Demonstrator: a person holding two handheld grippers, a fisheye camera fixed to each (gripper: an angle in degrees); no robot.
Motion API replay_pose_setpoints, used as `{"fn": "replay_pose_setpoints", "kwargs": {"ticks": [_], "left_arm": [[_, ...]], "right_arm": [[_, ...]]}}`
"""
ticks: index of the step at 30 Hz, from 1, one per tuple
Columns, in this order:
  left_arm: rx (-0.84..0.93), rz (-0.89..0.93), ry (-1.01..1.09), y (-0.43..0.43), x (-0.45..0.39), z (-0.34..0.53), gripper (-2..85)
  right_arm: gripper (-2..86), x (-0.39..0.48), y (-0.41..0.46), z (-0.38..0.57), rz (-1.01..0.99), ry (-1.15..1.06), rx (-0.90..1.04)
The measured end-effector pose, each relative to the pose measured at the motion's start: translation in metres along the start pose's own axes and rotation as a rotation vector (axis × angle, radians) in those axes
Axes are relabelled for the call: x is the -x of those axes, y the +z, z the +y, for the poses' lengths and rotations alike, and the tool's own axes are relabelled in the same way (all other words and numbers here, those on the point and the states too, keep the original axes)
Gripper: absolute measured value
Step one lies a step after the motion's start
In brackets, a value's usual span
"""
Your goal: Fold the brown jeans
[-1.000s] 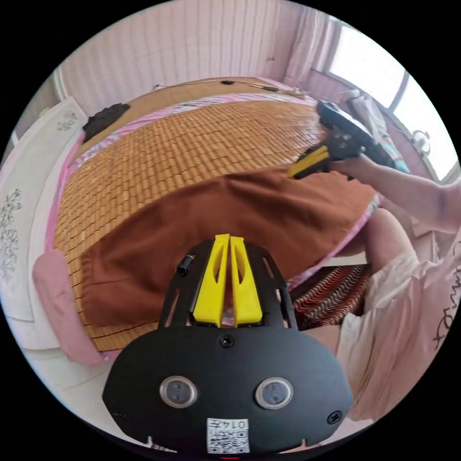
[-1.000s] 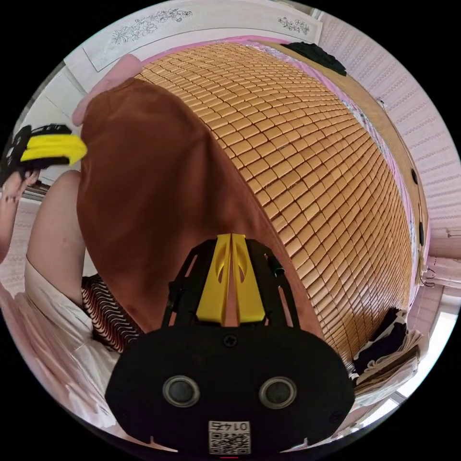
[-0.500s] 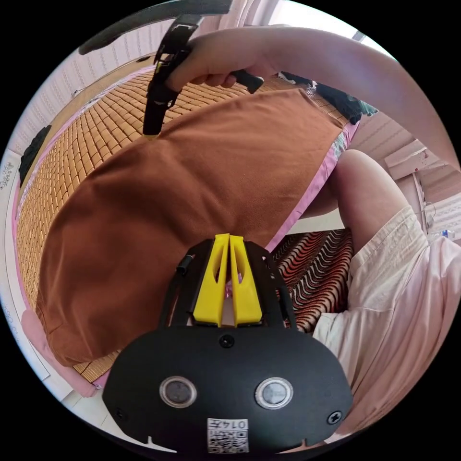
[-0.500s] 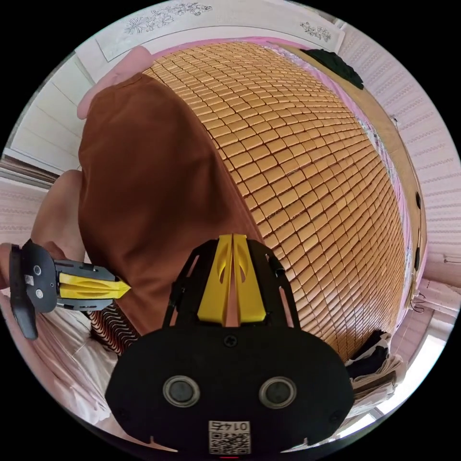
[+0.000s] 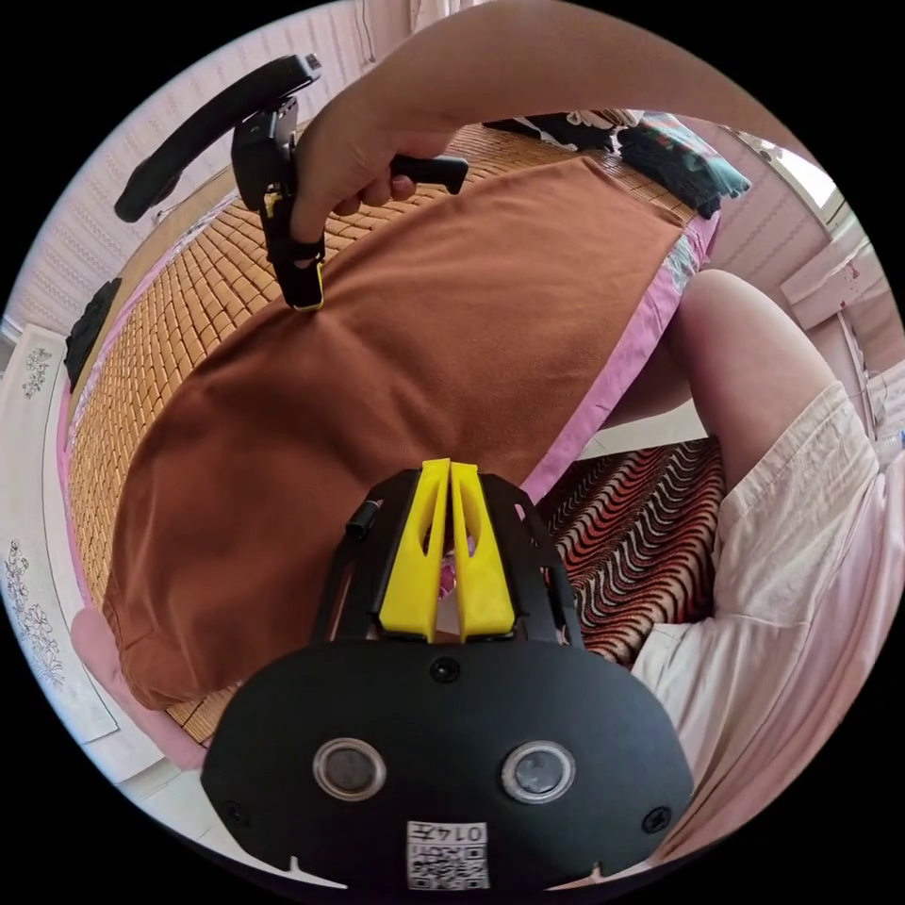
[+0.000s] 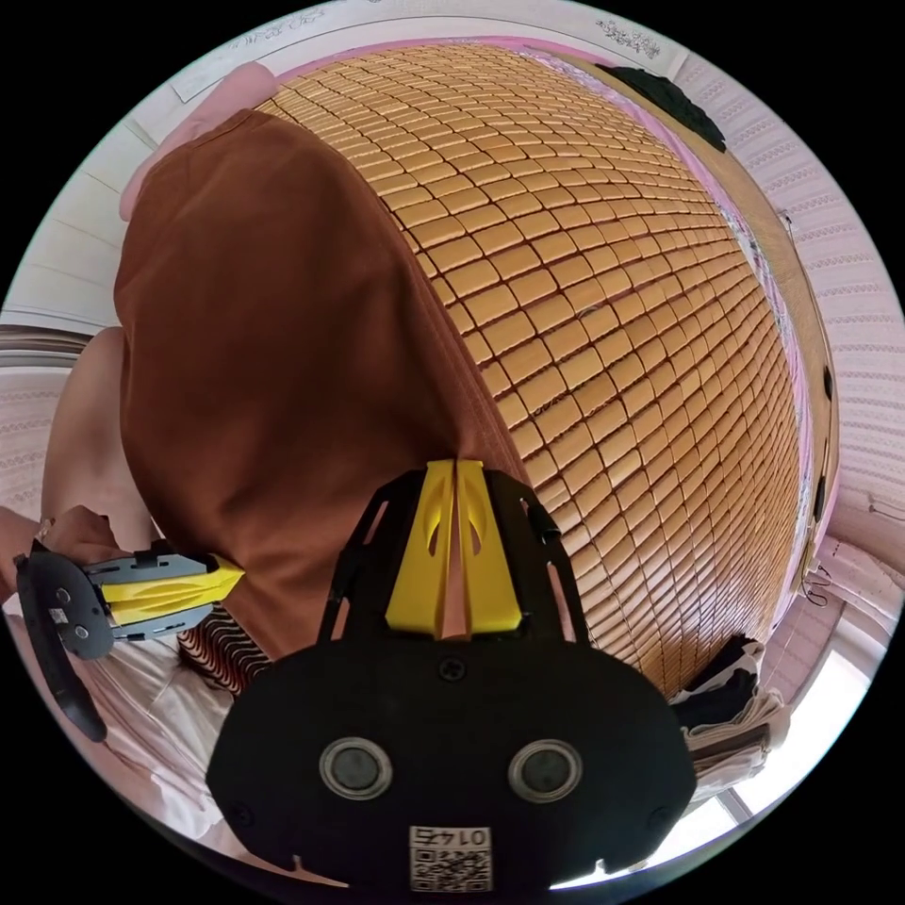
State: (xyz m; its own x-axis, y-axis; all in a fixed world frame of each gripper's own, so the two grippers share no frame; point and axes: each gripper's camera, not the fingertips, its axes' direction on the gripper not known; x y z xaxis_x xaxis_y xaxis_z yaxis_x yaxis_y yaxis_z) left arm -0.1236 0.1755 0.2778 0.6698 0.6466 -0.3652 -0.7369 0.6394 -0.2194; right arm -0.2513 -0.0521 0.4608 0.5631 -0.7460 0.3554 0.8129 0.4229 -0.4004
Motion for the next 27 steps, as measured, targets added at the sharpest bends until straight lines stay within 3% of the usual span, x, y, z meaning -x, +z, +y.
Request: {"fn": "replay_pose_setpoints", "kwargs": {"ticks": [8, 12, 16, 23, 27], "left_arm": [[-0.025, 0.029, -0.077, 0.000, -0.012, -0.001, -1.0], [-0.020, 0.085, -0.171, -0.014, -0.014, 0.001, -0.9], [-0.154, 0.125, -0.174, -0.055, -0.034, 0.007, -0.7], [-0.229, 0.155, 0.011, -0.070, -0.111, -0.057, 1.6], [-0.225, 0.215, 0.159, -0.066, -0.170, -0.108, 4.9]], "right_arm": [[-0.7, 0.007, 0.008, 0.055, 0.067, 0.026, -0.049], [-0.9, -0.005, 0.002, 0.118, -0.013, 0.219, -0.184], [-0.8, -0.011, -0.025, 0.263, -0.141, 0.366, -0.468], [1.0, -0.042, -0.006, 0.531, -0.155, 0.776, -0.478], [12.9, -0.065, 0.036, 0.677, -0.231, 1.090, -0.494]]}}
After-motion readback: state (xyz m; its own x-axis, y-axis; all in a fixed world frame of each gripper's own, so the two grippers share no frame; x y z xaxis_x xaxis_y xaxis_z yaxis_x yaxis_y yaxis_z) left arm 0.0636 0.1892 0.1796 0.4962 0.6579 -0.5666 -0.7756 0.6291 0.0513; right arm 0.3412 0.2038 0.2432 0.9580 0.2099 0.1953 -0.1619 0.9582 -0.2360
